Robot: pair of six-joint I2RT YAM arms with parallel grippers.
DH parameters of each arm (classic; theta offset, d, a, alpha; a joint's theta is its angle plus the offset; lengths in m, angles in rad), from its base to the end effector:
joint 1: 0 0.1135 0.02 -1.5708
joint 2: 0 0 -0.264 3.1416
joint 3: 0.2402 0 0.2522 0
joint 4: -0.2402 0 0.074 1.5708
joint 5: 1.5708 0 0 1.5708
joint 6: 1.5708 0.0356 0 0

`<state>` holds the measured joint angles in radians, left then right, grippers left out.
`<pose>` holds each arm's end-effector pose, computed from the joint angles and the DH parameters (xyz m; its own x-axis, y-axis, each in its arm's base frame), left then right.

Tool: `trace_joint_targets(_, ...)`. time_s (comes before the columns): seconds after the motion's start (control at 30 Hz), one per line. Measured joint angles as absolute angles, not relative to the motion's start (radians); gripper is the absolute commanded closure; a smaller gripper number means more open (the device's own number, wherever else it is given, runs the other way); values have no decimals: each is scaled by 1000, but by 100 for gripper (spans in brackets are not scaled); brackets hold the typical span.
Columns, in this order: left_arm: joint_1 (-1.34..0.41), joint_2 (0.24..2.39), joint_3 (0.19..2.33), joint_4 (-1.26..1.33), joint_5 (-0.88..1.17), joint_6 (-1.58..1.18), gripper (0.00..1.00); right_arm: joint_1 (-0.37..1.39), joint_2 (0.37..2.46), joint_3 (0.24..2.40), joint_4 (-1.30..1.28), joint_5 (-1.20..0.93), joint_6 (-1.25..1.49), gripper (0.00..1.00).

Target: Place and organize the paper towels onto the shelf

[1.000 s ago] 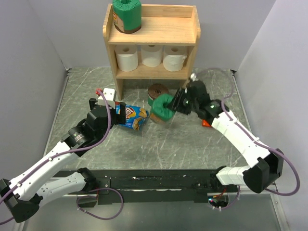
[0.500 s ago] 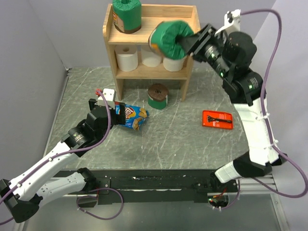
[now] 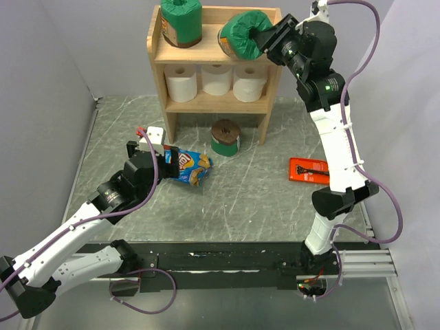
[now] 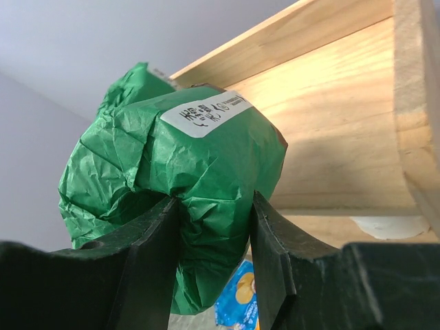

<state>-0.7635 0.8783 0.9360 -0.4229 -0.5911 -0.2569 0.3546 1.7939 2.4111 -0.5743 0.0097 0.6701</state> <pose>0.1504 -0.1165 0.3537 -0.2999 -0.0050 -0.9540 0.1261 0.9910 -0.0448 0.3311 0.1222 0.5664 -0.1785 0.5962 -0.7828 -0.2900 0.7284 0.6208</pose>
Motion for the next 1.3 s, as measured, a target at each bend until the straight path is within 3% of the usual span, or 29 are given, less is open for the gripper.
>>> trace_joint_targets(0.5,-764,878,936,-423,-591,-257,4,335,1899,2457,-465,10,757,55)
trace_joint_targets(1.0,-764,878,936,-423,-591,-257,4,335,1977,2496,-385,-17,821,33)
trace_joint_targets(1.3,-764,879,936,-423,-591,-257,4,333,2000,2500,-342,-46,826,31)
